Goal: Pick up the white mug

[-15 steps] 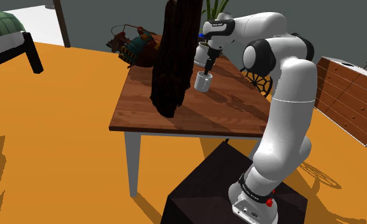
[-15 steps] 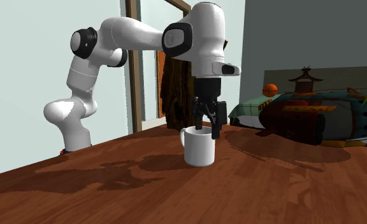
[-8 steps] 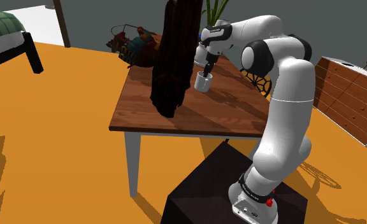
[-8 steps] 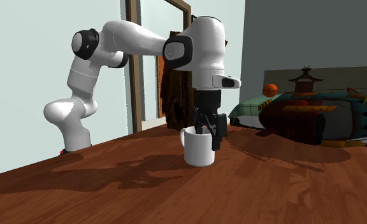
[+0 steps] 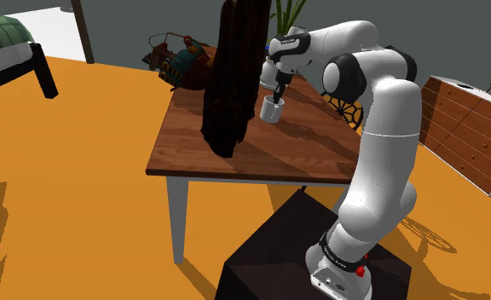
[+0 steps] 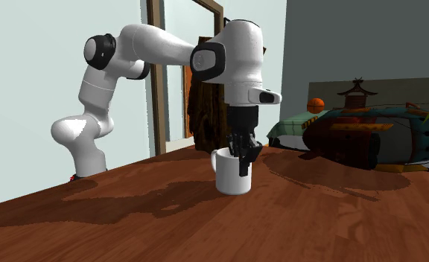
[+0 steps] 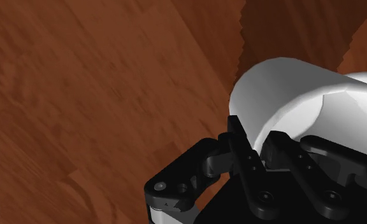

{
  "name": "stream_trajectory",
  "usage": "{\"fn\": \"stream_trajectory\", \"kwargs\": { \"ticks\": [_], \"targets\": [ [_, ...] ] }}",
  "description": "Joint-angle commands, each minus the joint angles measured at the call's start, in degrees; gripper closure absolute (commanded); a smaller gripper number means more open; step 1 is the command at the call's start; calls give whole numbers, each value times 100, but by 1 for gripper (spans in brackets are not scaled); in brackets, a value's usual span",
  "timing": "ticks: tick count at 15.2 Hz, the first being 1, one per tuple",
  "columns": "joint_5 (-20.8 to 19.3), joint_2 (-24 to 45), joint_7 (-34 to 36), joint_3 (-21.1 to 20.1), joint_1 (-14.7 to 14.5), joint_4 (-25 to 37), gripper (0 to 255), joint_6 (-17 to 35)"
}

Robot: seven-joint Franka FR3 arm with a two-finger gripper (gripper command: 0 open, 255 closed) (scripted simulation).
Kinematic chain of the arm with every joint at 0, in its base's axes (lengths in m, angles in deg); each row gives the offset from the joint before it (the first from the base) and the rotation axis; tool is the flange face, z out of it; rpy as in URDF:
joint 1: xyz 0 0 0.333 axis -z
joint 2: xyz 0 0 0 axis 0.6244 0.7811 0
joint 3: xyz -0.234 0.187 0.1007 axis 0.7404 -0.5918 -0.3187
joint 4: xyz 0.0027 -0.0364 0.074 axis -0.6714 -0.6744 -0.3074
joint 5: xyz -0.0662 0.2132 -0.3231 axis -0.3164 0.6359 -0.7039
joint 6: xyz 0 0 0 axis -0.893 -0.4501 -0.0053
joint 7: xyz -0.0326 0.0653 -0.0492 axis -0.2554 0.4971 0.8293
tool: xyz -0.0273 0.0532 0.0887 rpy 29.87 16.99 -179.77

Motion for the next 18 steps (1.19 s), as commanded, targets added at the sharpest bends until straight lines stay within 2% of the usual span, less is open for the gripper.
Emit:
{"fn": "stream_trajectory", "kwargs": {
  "ticks": [1, 18],
  "targets": [
    [0, 1, 0, 0, 0, -1, 255, 0],
    [-61, -66, 93, 43, 90, 1076, 255, -1127]
  ]
}}
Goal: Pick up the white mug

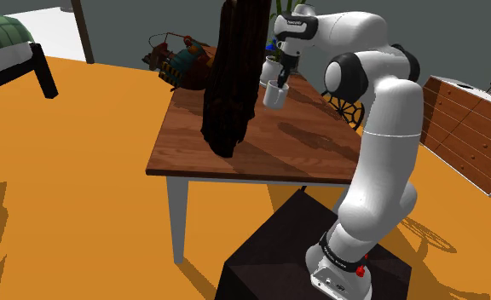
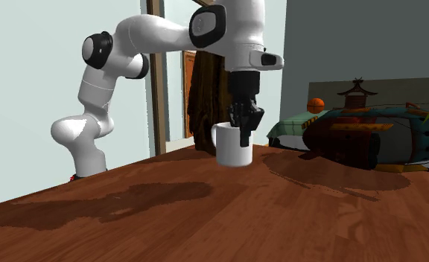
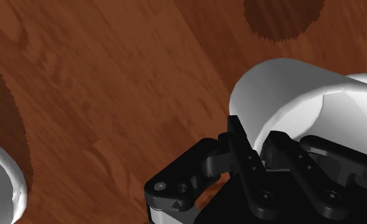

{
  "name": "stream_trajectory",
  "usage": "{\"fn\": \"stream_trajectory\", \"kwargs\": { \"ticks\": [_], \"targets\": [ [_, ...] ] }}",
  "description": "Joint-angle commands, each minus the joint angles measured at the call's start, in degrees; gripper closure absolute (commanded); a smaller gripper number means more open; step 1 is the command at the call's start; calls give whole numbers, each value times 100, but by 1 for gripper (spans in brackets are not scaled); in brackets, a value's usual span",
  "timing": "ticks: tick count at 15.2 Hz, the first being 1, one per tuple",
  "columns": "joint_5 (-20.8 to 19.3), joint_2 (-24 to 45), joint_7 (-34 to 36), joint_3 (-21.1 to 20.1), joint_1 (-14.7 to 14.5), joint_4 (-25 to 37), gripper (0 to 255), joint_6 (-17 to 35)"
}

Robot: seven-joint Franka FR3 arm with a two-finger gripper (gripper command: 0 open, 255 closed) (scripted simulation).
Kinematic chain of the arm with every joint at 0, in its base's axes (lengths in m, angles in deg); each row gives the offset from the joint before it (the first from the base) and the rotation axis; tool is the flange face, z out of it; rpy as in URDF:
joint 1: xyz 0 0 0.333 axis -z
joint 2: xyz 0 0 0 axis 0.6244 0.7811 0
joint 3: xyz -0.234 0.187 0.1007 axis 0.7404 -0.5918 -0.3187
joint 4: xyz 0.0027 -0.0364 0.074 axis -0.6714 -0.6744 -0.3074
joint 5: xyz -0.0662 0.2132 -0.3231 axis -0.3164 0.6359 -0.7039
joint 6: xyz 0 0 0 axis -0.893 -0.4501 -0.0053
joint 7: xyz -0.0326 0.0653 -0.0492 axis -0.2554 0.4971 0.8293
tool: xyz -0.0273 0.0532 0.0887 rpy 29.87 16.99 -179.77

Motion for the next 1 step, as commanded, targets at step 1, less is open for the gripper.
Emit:
{"fn": "stream_trajectory", "kwargs": {
  "ticks": [1],
  "targets": [
    [-2, -5, -2, 3, 7, 39, 255, -44]
  ]
}}
